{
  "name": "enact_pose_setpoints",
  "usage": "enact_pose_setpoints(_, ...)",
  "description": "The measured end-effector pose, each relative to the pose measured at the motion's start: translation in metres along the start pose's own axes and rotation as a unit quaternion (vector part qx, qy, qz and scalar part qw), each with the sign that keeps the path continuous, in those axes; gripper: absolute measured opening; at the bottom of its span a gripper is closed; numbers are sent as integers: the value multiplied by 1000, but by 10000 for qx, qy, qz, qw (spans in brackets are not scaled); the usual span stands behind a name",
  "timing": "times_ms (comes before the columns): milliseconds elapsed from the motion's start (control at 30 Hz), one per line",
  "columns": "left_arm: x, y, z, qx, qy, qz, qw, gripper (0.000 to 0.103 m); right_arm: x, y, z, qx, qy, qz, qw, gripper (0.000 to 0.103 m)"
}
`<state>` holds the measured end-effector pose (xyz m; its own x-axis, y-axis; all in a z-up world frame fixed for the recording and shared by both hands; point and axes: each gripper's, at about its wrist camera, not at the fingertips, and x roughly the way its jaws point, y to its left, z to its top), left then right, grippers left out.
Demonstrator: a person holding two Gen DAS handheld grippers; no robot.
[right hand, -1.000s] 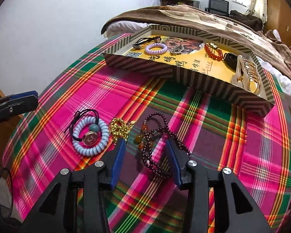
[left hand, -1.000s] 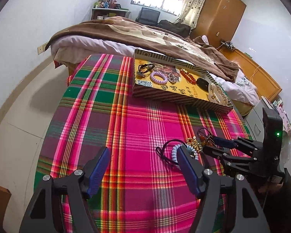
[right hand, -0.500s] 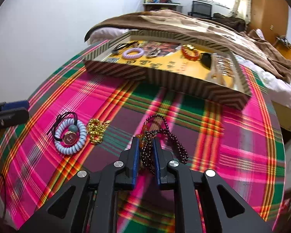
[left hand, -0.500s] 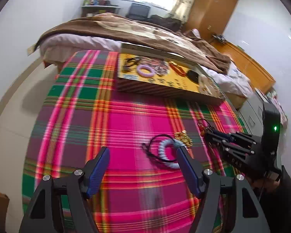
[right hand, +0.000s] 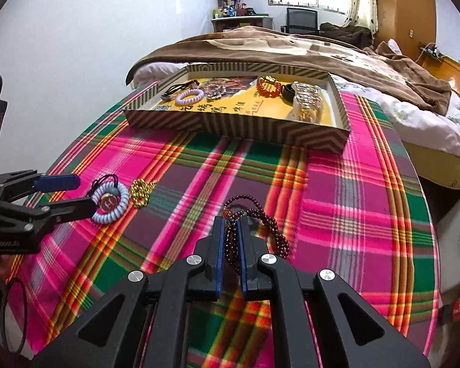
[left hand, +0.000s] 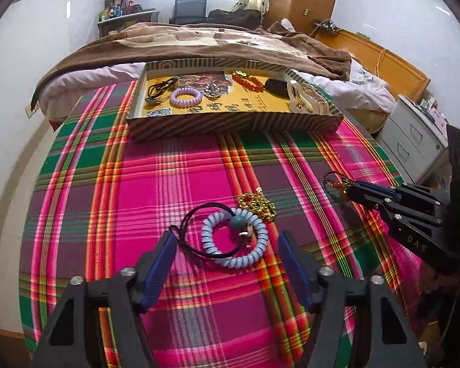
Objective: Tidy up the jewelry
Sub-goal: 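Grasp the dark brown bead bracelet with the right gripper while the left gripper approaches the light blue coil tie, then grasp the light blue coil hair tie with the left gripper while the right gripper lifts the bracelet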
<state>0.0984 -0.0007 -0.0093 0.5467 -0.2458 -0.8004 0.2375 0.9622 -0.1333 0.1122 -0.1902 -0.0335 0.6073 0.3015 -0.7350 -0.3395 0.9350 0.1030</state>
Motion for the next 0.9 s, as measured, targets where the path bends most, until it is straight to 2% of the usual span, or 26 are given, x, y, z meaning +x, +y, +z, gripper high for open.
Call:
enact_pose_setpoints(67,3,-3,1,52,30,29,10000,53,0,-4,-3,71,11,21,10000,8)
enact_pose_setpoints(200,9,-6,3,159,73,173,9997,49,-1,-7,-7,133,4,35,9999,8)
enact_pose_setpoints(233,10,-7,3,172,93,193,9996,45,-1,-8,-7,133,-11,37,9999,8)
enact_pose_setpoints(333,13,-12,4,298,120,262,9991,41,-1,-9,-7,156,-17,60,9999,8)
enact_pose_setpoints(467,19,-15,4,430,221,371,9981,21,-2,-10,-8,170,-33,73,9998,8)
enact_pose_setpoints(533,23,-17,3,510,260,424,9975,18,-2,-11,-8,177,-31,75,9998,8)
enact_pose_setpoints(567,24,-18,3,542,271,432,9972,13,-2,-11,-8,176,-33,76,9998,8)
enact_pose_setpoints(633,27,-17,2,591,289,518,9965,10,-2,-11,-8,185,-23,77,9998,8)
enact_pose_setpoints(900,19,6,-3,372,256,795,9958,10,-1,-9,-8,173,-11,57,9998,8)
